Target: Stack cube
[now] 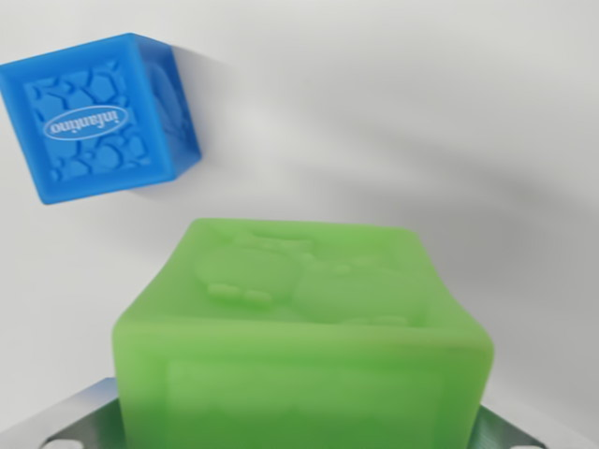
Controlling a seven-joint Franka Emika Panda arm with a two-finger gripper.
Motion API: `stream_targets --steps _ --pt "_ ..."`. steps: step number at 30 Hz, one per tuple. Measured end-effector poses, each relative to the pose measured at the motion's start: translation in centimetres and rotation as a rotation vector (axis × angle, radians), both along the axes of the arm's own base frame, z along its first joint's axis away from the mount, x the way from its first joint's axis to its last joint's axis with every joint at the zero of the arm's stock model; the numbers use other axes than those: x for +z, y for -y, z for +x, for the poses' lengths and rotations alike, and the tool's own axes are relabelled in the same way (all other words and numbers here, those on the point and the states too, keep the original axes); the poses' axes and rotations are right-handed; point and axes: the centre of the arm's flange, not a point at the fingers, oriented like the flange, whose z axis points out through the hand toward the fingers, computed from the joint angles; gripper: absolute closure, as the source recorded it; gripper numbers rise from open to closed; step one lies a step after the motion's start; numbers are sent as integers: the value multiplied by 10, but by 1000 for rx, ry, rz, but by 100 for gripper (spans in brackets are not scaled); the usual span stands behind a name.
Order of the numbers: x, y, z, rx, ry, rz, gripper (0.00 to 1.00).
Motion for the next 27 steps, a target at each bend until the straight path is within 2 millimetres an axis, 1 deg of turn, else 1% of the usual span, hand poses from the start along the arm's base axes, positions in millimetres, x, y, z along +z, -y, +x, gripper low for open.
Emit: stream_targets --steps 27 --pt "13 -49 7 117 -1 1 100"
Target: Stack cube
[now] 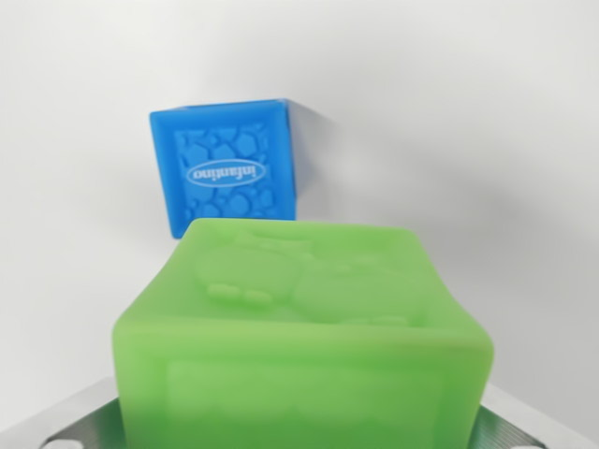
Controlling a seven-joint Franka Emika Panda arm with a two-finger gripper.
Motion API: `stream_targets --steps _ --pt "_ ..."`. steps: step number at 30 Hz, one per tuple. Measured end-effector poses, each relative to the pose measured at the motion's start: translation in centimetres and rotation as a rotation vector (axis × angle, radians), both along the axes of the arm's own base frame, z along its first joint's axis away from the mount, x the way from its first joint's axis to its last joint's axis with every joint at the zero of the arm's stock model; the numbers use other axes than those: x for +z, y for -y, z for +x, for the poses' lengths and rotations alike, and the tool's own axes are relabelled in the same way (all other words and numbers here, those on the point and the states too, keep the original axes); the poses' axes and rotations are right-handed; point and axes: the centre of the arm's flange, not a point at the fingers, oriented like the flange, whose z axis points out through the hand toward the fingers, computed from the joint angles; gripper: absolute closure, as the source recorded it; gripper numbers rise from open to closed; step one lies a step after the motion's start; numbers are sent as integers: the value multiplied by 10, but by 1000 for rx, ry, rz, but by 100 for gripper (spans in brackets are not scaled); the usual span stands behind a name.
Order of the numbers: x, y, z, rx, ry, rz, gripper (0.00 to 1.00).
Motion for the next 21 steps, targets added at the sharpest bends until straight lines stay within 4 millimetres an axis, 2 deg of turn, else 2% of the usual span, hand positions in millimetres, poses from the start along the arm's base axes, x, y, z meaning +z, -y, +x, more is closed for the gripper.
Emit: stream_targets --steps 21 --pt "9 -37 5 90 1 0 100"
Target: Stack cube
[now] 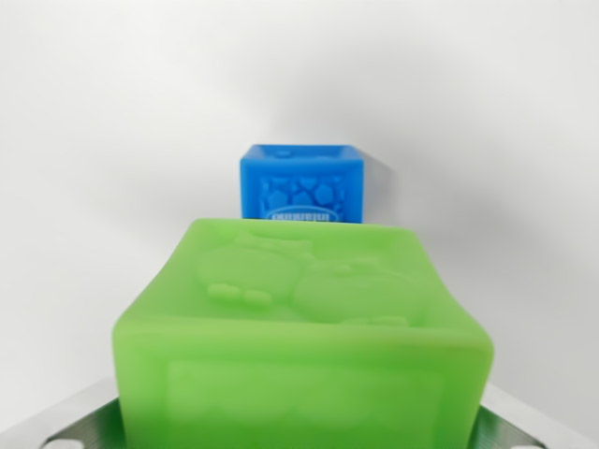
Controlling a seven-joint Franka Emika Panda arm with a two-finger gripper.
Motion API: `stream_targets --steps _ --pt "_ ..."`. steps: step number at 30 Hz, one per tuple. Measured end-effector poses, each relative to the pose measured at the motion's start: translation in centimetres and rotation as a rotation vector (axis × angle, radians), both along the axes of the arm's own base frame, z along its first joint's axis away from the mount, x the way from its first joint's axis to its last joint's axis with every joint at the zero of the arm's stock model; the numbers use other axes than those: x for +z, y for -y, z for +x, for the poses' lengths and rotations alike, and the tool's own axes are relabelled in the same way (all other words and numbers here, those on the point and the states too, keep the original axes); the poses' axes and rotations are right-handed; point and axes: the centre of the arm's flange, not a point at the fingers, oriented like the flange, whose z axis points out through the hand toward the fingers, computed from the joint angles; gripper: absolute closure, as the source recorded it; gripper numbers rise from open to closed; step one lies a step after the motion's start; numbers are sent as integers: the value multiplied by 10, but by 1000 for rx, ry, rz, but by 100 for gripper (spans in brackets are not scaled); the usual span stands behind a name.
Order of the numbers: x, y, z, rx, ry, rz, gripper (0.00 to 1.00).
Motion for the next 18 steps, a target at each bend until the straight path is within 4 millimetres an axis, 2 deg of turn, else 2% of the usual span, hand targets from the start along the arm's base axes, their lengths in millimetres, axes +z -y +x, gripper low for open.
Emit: stream_targets --steps 18 --pt "-52 -1 0 9 -8 -4 100"
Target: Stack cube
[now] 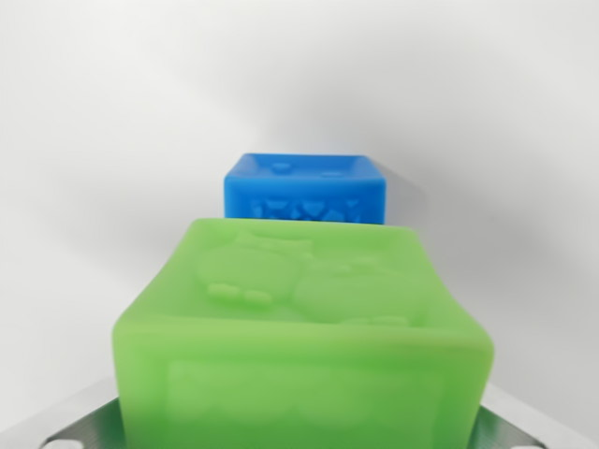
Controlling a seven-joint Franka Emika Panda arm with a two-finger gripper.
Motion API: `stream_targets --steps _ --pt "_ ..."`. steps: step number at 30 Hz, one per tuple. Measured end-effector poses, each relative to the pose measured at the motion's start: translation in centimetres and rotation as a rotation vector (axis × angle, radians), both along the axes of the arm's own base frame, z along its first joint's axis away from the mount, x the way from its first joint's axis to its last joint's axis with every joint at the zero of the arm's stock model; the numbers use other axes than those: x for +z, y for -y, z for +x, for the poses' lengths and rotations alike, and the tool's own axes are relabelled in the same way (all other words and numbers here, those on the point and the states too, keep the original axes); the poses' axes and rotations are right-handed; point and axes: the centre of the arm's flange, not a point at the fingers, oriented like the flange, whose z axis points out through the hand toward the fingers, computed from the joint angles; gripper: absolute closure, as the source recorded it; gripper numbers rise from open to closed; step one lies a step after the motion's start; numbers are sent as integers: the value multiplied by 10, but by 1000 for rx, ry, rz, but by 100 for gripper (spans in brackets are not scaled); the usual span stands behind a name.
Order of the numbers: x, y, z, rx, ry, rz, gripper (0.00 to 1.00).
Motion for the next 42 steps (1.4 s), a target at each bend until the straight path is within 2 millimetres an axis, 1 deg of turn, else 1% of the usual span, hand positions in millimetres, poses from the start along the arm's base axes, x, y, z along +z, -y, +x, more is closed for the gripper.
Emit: stream_targets --steps 7,14,22,27,28,42 --pt "-18 0 -1 0 -1 0 100" --pt "-29 0 0 -1 0 0 100" --pt "-37 0 0 0 0 0 100" --pt "-38 0 0 0 1 0 100" --pt "-38 0 0 0 1 0 0" --pt "-39 0 0 -1 1 -1 0"
